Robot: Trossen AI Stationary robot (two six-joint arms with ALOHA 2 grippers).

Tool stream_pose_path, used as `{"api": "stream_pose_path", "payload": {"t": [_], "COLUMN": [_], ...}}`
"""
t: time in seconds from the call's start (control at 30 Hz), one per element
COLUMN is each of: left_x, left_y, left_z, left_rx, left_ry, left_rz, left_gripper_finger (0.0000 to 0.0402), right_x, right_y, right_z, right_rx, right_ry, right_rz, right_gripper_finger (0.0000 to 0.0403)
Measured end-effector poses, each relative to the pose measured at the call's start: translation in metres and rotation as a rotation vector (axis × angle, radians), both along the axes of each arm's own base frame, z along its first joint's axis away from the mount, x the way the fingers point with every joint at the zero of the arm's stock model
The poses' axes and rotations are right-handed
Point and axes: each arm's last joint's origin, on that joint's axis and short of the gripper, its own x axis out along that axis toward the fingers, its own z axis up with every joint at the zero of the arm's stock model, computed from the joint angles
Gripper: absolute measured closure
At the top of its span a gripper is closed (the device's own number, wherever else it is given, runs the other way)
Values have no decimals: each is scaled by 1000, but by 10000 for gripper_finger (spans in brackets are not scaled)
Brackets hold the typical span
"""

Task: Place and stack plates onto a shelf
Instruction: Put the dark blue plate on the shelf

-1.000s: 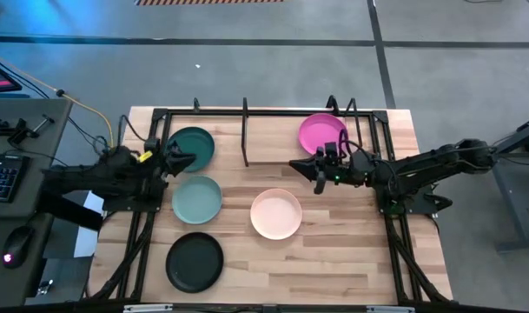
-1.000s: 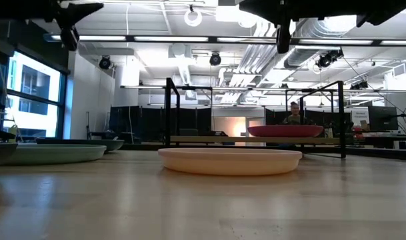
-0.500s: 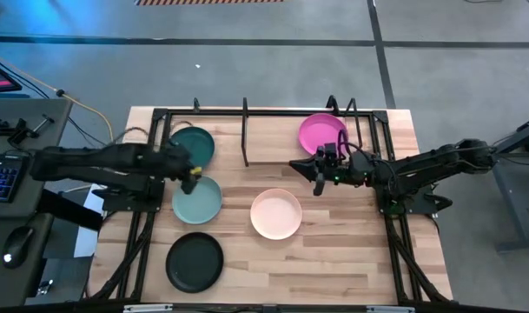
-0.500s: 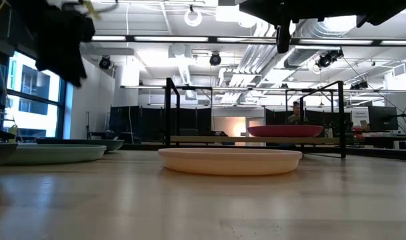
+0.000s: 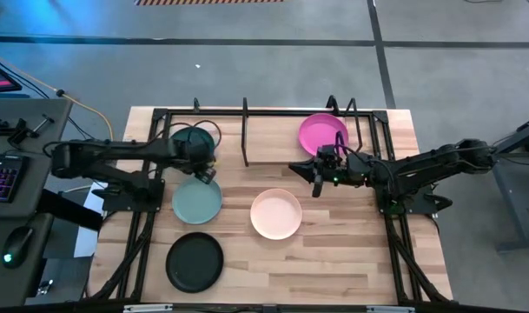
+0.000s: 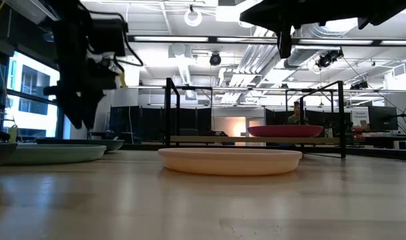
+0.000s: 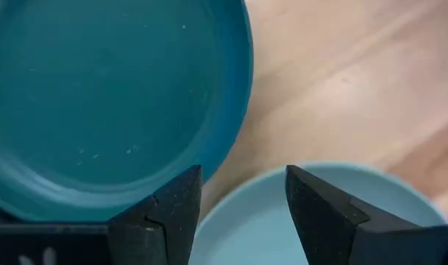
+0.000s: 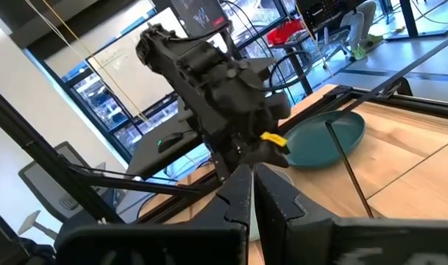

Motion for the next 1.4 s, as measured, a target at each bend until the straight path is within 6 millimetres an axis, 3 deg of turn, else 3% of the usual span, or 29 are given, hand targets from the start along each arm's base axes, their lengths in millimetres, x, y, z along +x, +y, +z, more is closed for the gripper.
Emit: {"api": "stream_pose_path", "payload": {"t": [0.57,0.7,0.9,1.07,1.17,1.4], "left_x": [22,22,20,14,12,13], "left_y": [21,22,22,24,26,30], "left_z": [-47,-49,-42,-26,-5,76], "left_rx": [-47,-29,16,29,26,103], "left_ry": [150,168,172,142,132,17], "left_rz": [-72,-73,-122,-120,-133,-170], "left_gripper_finger": [222,265,378,389,398,400], "right_x": [0,0,0,0,0,0], "right_y": [0,0,0,0,0,0], "right_z": [-1,-2,-3,-3,-3,-3], "right_rx": [-9,-12,-12,-13,-13,-26], "right_ry": [16,21,31,31,31,37], "right_rz": [0,0,0,0,0,0], "right_gripper_finger": [402,402,402,402,402,402]}}
